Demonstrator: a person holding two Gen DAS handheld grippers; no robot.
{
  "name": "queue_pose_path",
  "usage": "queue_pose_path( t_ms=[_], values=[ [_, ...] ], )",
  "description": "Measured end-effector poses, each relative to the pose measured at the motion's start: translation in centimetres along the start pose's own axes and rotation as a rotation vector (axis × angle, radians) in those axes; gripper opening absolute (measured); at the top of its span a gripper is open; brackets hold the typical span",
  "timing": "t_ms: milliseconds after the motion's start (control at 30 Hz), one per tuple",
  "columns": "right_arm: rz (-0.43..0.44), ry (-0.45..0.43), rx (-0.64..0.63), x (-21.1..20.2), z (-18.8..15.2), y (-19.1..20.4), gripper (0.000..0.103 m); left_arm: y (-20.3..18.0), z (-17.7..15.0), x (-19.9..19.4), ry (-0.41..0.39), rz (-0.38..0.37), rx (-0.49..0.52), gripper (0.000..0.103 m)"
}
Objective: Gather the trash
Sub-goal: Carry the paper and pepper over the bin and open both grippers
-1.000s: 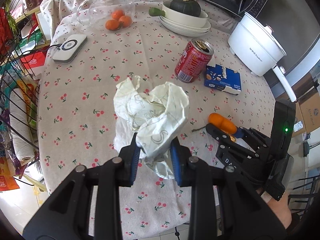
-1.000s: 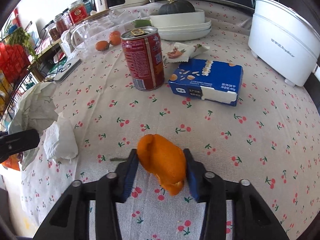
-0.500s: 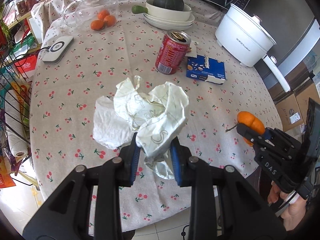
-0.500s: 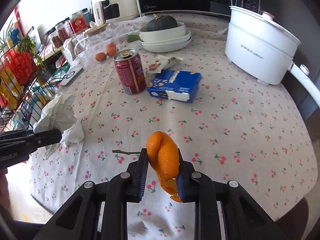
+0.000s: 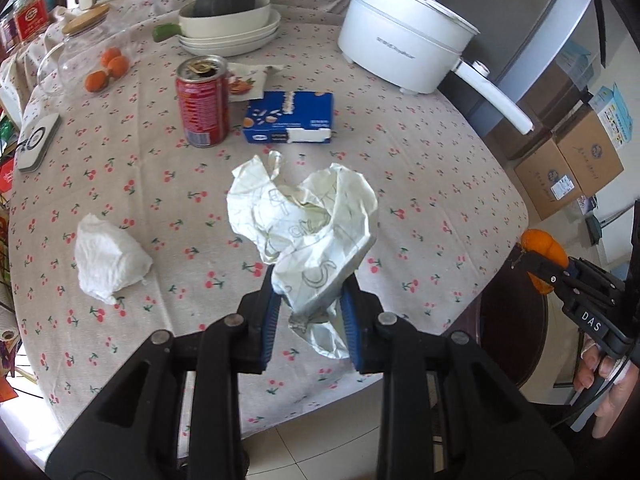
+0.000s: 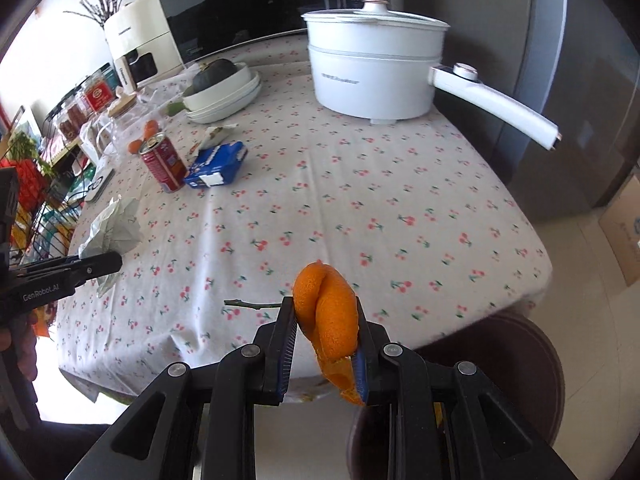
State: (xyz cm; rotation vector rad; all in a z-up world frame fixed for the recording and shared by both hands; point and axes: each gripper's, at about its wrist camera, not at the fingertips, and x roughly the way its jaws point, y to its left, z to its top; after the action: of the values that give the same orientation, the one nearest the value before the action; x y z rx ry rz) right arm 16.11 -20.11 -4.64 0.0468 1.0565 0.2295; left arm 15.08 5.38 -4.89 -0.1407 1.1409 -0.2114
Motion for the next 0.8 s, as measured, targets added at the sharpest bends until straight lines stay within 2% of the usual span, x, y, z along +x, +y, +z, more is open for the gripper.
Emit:
queue_pose_path(
  t_ms=[500, 800],
  values=[
    [-0.035, -0.009, 0.126, -4.6, -5.2, -8.6, 0.025, -10.0, -1.5, 2.0, 0.051, -0.094, 0.162, 0.031],
    [-0.072, 0.019, 0.189, -5.2, -9.0, -13.4, 0.025, -16.3, -3.5, 4.7, 0.107, -0.134, 0.275, 0.031]
  ],
)
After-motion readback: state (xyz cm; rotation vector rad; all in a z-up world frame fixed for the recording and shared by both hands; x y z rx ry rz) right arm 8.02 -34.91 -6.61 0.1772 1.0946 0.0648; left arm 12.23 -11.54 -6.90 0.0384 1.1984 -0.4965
